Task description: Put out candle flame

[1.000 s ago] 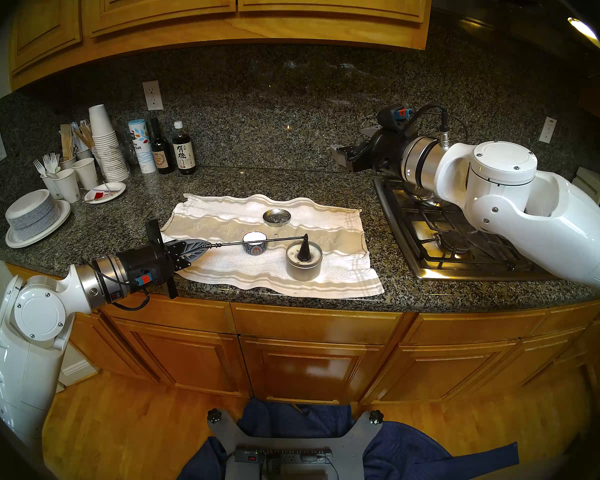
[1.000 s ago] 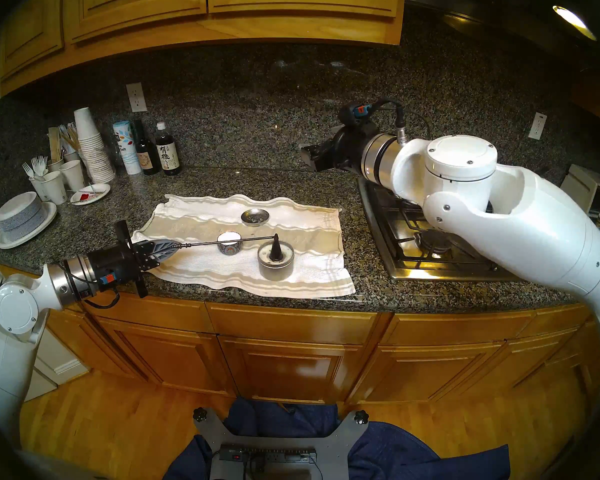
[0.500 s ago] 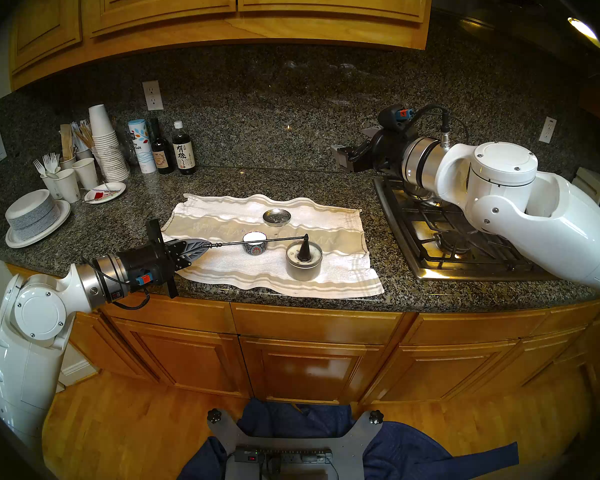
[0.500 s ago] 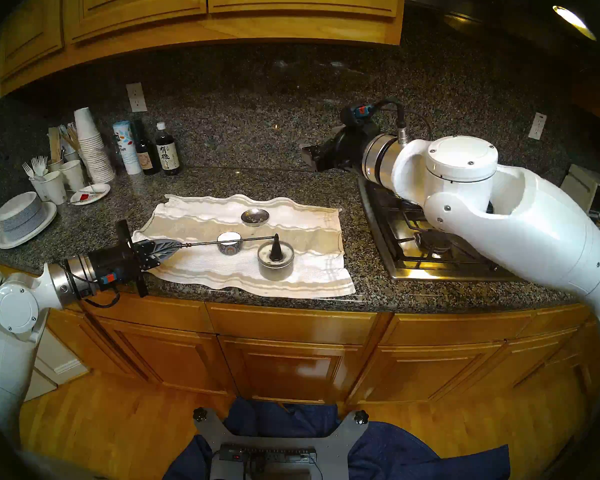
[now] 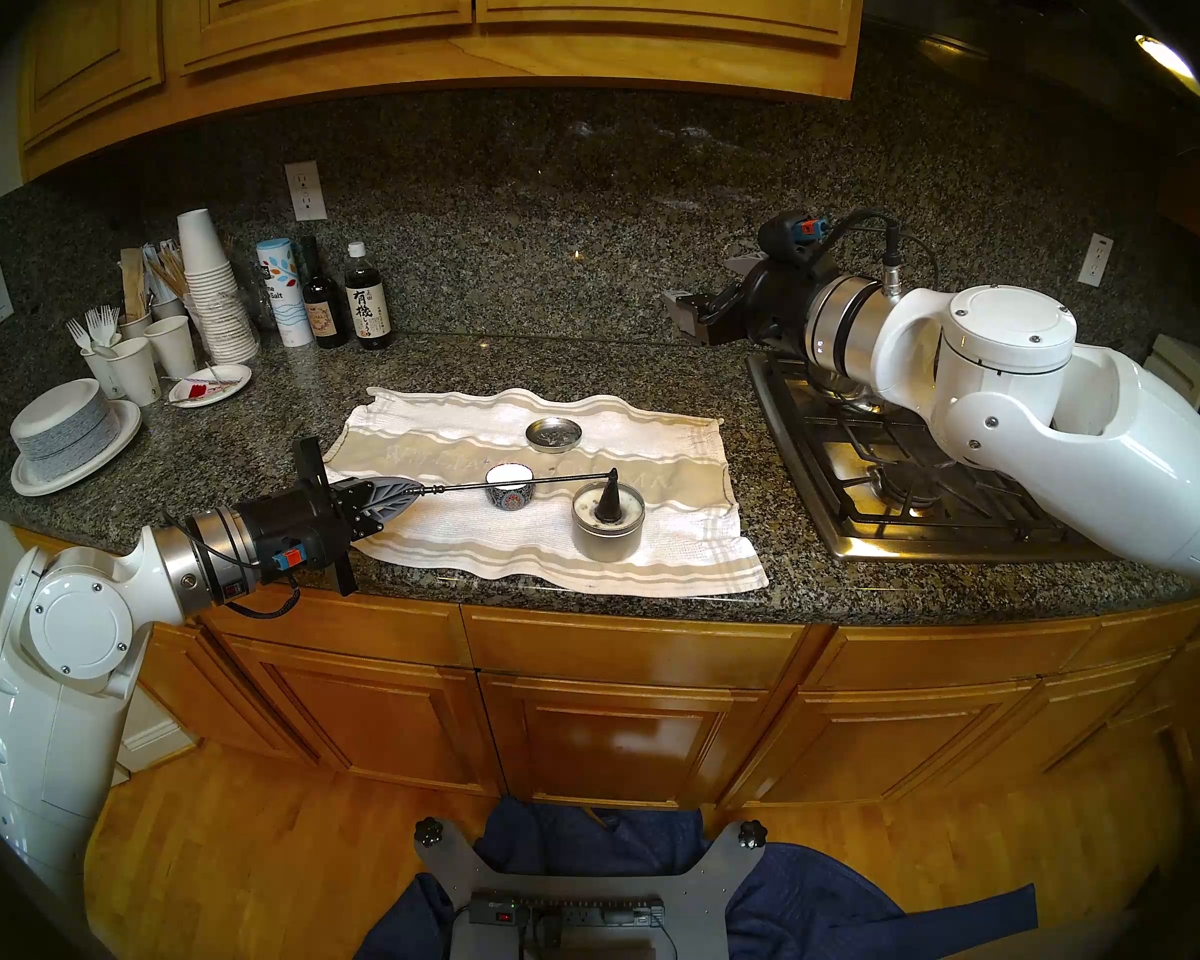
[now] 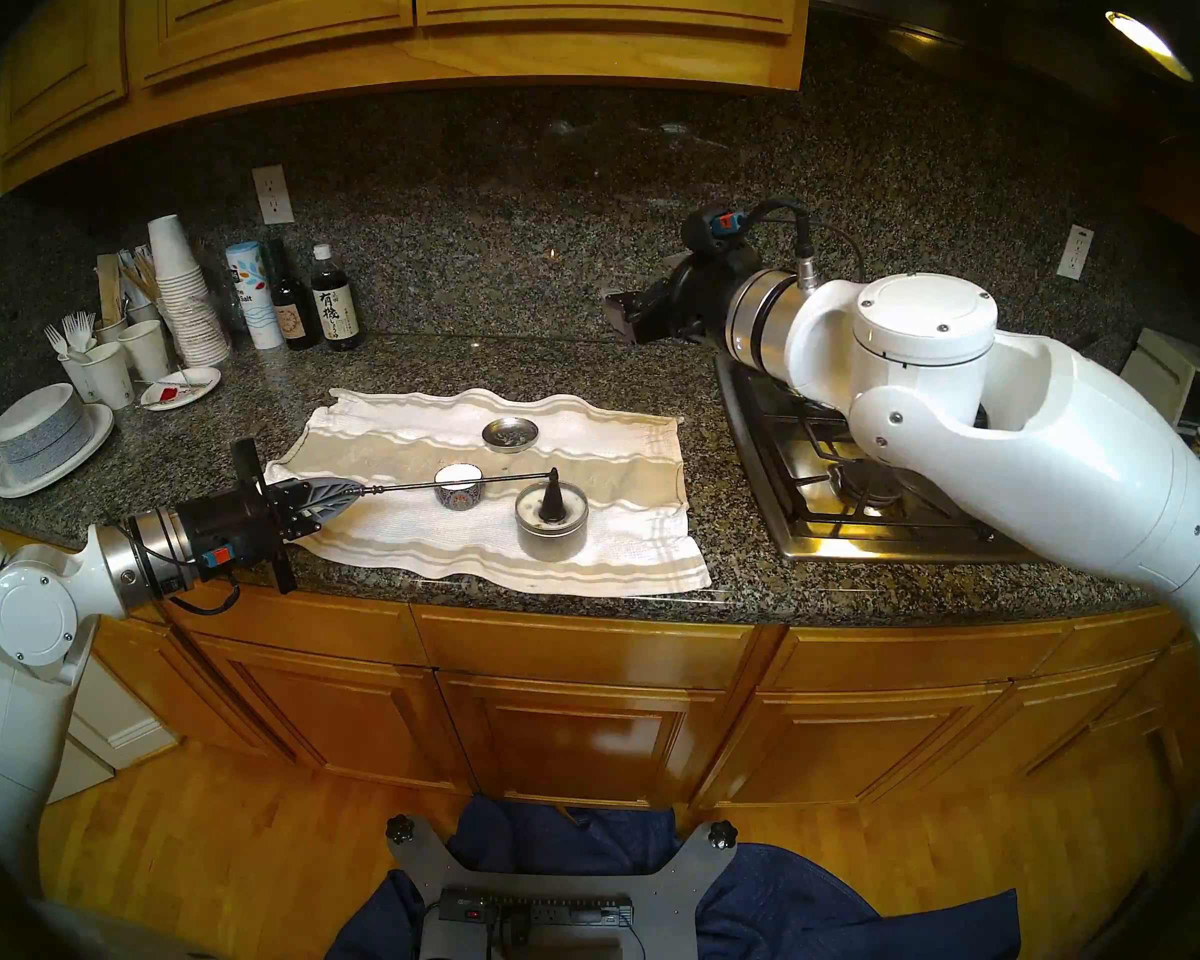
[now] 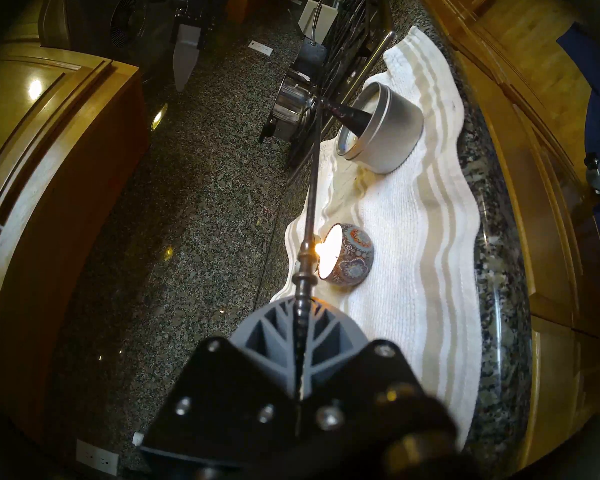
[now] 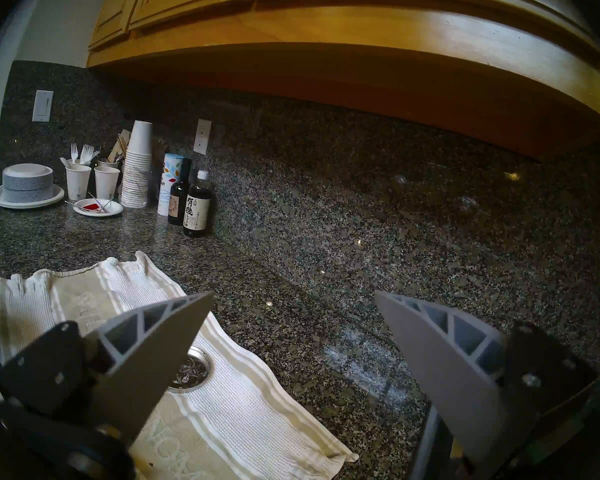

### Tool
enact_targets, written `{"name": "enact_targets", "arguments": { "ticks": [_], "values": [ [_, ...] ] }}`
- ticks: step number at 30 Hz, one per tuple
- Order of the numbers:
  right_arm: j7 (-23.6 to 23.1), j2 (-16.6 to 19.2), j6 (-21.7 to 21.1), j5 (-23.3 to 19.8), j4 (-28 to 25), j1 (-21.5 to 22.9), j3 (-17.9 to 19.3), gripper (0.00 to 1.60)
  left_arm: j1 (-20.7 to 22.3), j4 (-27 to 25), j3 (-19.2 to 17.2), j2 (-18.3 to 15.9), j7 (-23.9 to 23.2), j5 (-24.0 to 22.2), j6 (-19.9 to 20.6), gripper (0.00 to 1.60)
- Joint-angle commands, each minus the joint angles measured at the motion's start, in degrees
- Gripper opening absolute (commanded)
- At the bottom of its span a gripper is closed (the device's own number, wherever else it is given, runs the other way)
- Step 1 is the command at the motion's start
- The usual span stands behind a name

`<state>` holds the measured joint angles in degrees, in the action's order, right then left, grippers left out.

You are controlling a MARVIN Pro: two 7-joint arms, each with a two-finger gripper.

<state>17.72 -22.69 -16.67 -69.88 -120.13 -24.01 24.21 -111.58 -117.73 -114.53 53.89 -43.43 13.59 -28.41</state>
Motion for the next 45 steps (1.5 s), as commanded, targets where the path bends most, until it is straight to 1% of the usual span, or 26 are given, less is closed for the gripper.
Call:
{"name": "enact_targets", "arguments": {
  "ticks": [1,9,11,20,24,33,45],
  "values": [
    [0.25,0.26,1.05,-0.23,-0.11,1.33,1.63,1.60,1.46,-1.33,-0.42,0.07,0.81,-0.31,0.12,0.00],
    [0.28,0.49,1.12,-0.31,-0.17,1.32,1.53,1.60,1.95,-1.61,-0.39,0.15,1.05,-0.58,0.02,0.00],
    [0.28,0.48,1.15,-0.31,-0.16,1.34,1.50,1.60,2.21,-1.65,-0.37,0.32,1.07,-1.60,0.31,0.00],
    [0.12,0.37,1.06,-0.27,0.00,1.47,1.40,1.60,3.28,-2.47,-0.56,0.85,1.20,-3.56,1.57,0.00],
    [0.13,0.29,1.09,-0.28,0.05,1.53,1.41,1.60,3.21,-2.75,-1.00,0.70,0.96,-3.24,1.72,0.00],
    [-0.03,-0.14,1.11,-0.18,0.48,1.69,1.40,1.60,1.45,-3.70,-4.56,0.86,0.25,-4.08,1.51,0.00],
    [-0.26,-1.09,1.14,0.03,1.07,1.80,1.38,1.60,-1.75,-3.16,-11.56,2.40,-0.54,-4.18,1.23,0.00]
  ]
}}
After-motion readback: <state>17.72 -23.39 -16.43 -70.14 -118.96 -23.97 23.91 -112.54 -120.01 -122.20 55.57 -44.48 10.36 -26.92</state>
